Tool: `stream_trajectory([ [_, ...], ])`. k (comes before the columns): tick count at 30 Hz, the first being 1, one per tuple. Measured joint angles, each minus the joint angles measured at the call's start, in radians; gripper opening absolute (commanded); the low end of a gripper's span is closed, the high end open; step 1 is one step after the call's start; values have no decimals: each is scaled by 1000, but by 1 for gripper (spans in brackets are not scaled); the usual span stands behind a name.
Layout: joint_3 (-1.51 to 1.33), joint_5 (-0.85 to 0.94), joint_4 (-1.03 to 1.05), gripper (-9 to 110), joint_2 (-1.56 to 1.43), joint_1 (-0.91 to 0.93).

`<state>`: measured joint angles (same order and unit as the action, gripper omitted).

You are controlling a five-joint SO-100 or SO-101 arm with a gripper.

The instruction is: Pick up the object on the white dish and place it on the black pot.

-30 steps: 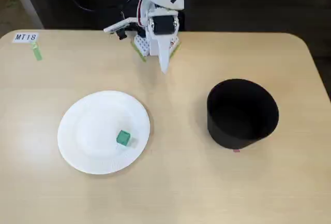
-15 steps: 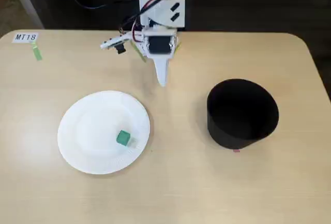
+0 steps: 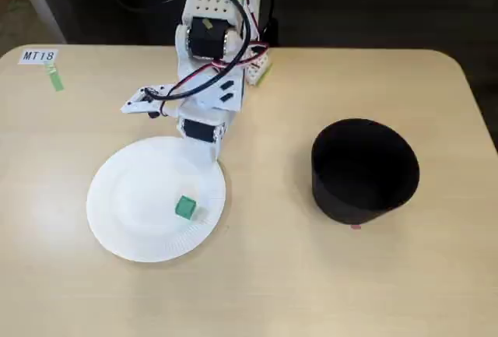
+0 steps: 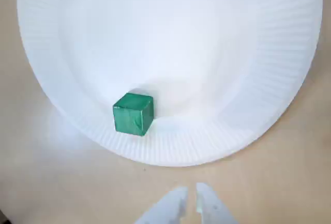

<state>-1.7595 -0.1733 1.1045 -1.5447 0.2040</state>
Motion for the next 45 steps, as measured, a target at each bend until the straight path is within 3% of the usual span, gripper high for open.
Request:
stream_trajectory([
  [10,92,20,3,28,146,5],
  [23,130,61,-35,31,242,69],
  [39,318,124,-26,27,489,75],
  [43,430,132,34,3,577,83],
  [45,535,130,95,0,646,86],
])
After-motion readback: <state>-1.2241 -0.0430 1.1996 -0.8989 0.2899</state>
